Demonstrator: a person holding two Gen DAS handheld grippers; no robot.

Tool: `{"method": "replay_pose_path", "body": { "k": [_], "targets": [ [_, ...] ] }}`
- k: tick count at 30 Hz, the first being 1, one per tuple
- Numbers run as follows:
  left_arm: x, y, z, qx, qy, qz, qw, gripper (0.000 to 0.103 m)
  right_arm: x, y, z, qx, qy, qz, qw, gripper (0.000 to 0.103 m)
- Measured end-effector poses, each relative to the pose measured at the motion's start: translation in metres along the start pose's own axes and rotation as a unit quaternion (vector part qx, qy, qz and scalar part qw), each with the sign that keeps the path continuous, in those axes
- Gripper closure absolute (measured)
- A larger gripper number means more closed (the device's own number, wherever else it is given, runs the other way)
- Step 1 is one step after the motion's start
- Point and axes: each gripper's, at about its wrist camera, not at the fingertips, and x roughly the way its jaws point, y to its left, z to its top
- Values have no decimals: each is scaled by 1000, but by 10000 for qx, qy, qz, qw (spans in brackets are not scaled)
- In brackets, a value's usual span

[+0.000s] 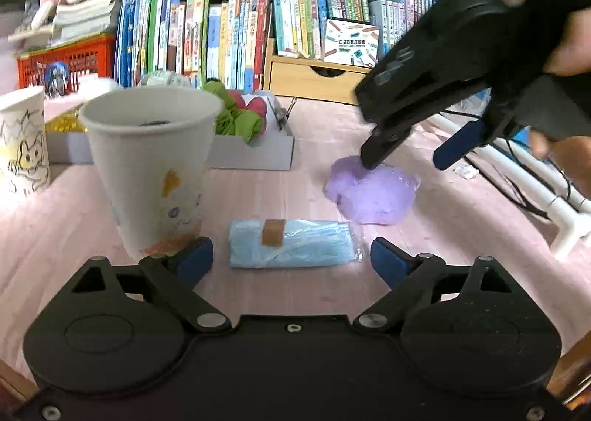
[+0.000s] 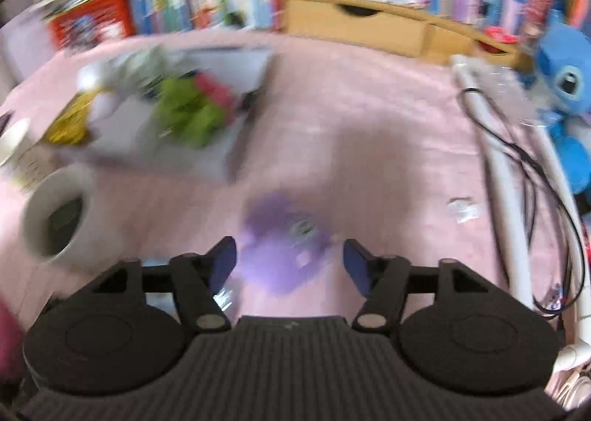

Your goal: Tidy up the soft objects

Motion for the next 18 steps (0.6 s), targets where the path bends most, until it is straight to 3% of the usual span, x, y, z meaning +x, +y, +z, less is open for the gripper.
{"method": "replay_pose_path", "body": {
  "k": [4,10,11,12,18],
  "targets": [
    [3,-10,1,251,47,114,9996,11,23,-2,6,17,168,12,9999,23],
    [9,-9,4,177,193,166,9995,11,47,-5,8,147,415,289,9986,25],
    [9,-9,4,180,199,164,9995,11,47,-7,6,227,412,441,9979,32],
    [9,-9,3,181,187,162,9995,11,45,-8,2,292,405,627,9968,50],
    [7,-10,0,253,158,157,9994,12,28,-1,-8,-10,444,889,9950,58]
  ]
}}
